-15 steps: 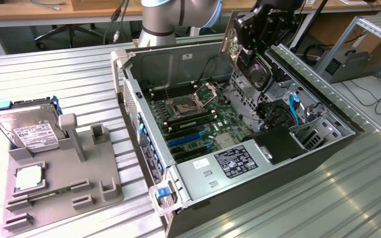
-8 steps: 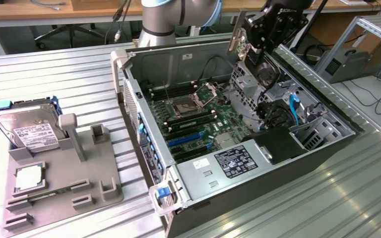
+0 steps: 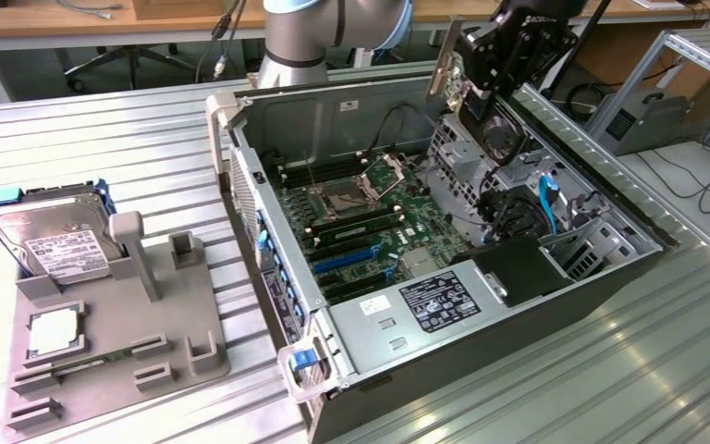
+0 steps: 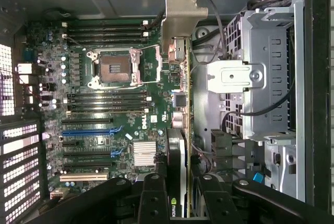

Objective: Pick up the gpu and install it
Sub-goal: 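Insert the gpu into the slot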

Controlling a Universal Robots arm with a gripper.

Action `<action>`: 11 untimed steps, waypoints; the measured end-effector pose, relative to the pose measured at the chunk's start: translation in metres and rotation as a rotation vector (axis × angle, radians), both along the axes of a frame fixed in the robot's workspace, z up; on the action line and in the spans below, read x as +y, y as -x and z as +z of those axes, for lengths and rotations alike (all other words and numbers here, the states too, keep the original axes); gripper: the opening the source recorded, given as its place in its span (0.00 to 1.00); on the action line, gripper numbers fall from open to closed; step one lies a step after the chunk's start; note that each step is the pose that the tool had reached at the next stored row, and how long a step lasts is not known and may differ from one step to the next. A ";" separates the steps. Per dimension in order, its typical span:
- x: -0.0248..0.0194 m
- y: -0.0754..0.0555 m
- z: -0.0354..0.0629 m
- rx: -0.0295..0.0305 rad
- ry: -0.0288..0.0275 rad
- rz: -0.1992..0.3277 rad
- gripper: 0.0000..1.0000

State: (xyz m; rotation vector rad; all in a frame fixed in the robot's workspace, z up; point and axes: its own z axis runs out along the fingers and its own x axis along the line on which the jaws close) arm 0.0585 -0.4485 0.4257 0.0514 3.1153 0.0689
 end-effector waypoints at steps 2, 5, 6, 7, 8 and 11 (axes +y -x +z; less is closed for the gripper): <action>0.0000 0.000 0.0000 0.0000 -0.0001 0.000 0.27; 0.0000 0.000 0.0000 0.0000 0.0000 0.000 0.27; 0.0000 0.000 0.0000 0.0000 0.0000 0.000 0.27; 0.0000 0.000 0.0000 0.0000 0.0000 0.000 0.27; 0.0000 0.000 0.0000 -0.0001 0.0000 0.002 0.27; 0.0000 0.000 0.0000 -0.0001 0.0001 0.022 0.27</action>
